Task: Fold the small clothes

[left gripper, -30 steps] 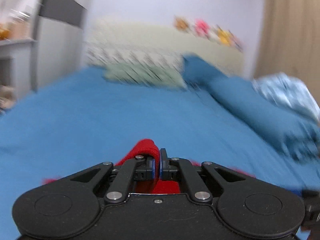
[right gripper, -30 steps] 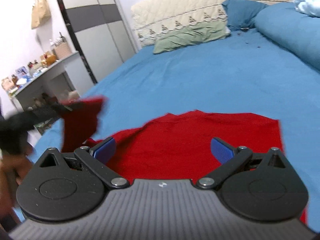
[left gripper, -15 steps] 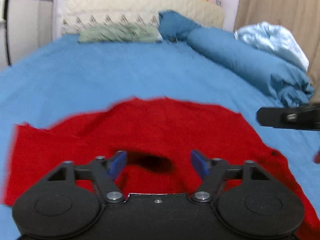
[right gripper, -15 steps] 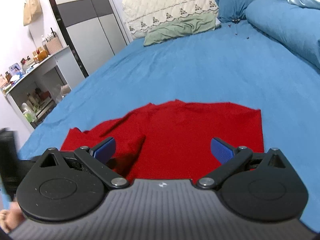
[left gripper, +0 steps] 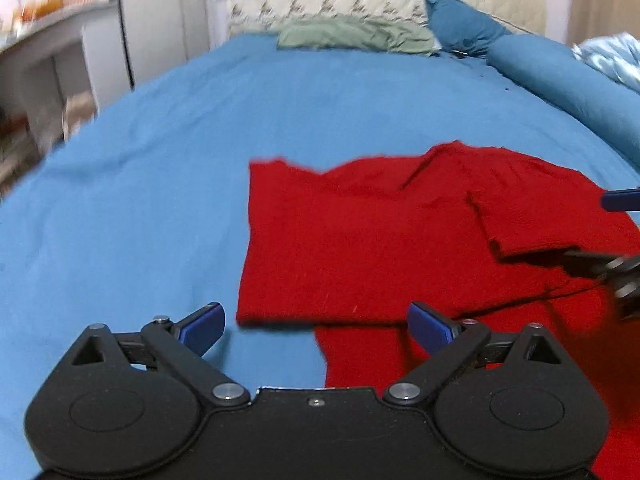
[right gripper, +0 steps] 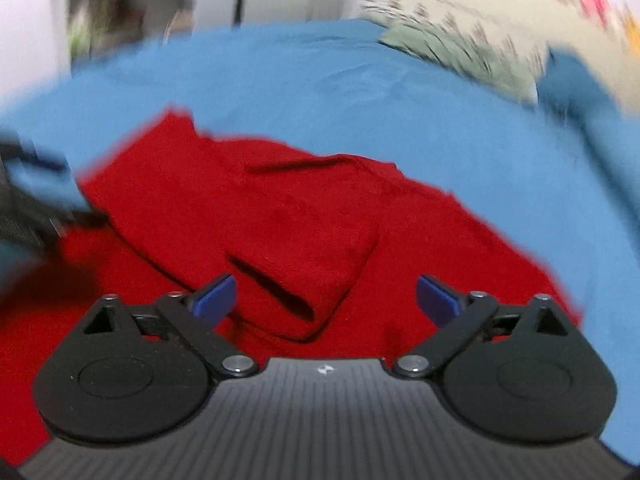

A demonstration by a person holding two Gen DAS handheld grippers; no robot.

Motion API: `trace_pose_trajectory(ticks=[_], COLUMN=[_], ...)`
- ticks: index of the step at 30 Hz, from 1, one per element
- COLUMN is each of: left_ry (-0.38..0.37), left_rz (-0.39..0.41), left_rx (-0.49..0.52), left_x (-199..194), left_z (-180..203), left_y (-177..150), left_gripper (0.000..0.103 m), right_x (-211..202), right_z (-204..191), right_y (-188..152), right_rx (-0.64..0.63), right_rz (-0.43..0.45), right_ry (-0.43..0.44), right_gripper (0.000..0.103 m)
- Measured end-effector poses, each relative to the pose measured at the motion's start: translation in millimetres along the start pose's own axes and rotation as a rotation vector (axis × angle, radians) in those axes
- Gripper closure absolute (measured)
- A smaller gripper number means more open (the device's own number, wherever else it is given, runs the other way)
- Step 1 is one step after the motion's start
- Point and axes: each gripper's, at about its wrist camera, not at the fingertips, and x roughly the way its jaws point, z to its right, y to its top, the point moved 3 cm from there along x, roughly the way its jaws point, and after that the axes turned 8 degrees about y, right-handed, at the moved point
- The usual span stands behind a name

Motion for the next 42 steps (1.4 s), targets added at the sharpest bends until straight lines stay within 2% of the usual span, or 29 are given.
trace_pose_trajectory(ticks=[2, 5, 7, 10, 12, 14, 17, 23, 27, 29, 31, 33, 38, 42], left_ry=[-0.015, -0.031, -0.028, -0.011, -0.010, -0.016, -0.018, -0.004, -0.020, -0.035, -0.031, -0.001, 0.023, 0.018], left_rz=[-0.045, -0.042, -0.041, -0.040, -0.040, -0.039, -0.035, -0.007, 0.016, 0.014, 0.010, 0.006, -0.043, -0.061], left_rx=[-0.045, -0.070, -0.071, -0.050, -0.048, -0.055, -0.068, -0.093, -0.179, -0.233, -0.225, -0.168, -0.086, -0.068], left_x=[10.1, 10.1, 6.7, 7.2, 8.3, 8.8, 6.8, 15.4, 21.6, 22.2, 22.5, 21.8, 13.6, 5.7], left_z=[-12.2, -20.4, -19.6, -14.3, -16.5, -23.2, -24.4, -26.0, -31.0, -35.2, -33.8, -28.2, -25.4, -31.0], left_y=[-8.1, -13.1, -12.3, -12.3, -13.0, -14.0, -14.8, -9.0, -0.7, 1.0, 1.0, 0.5, -7.4, -15.3], left_gripper=[0.006, 0.006, 0.006, 0.006, 0.006, 0.006, 0.006, 0.006, 0.007, 0.006, 0.007, 0.010, 0.014, 0.014], right_x=[16.5, 31.7, 40.6, 52.6, 57.7, 58.6, 43.2, -1.3, -21.7, -29.9, -36.8, -39.6, -45.4, -44.1], right_z=[-16.0, -34.5, -43.4, -50.9, -51.9, -45.9, -18.9, 70.2, 124.8, 147.4, 167.9, 181.8, 193.4, 194.1], right_y=[3.2, 5.7, 5.0, 3.2, 7.1, 14.3, 25.3, 33.5, 25.3, 21.7, 11.7, -1.9, -39.2, -80.9], right_rx=[-0.117, -0.235, -0.291, -0.328, -0.312, -0.281, -0.155, 0.150, 0.272, 0.329, 0.399, 0.450, 0.527, 0.599], right_rz=[-0.041, -0.053, -0.054, -0.059, -0.071, -0.068, -0.013, 0.094, 0.119, 0.131, 0.138, 0.139, 0.123, 0.103], right_ry=[-0.046, -0.066, -0.064, -0.040, -0.018, -0.023, -0.056, -0.151, -0.269, -0.297, -0.297, -0.288, -0.282, -0.239], right_gripper=[0.013, 0.019, 0.027, 0.052, 0.074, 0.083, 0.083, 0.083, 0.083, 0.083, 0.083, 0.083, 0.083, 0.083])
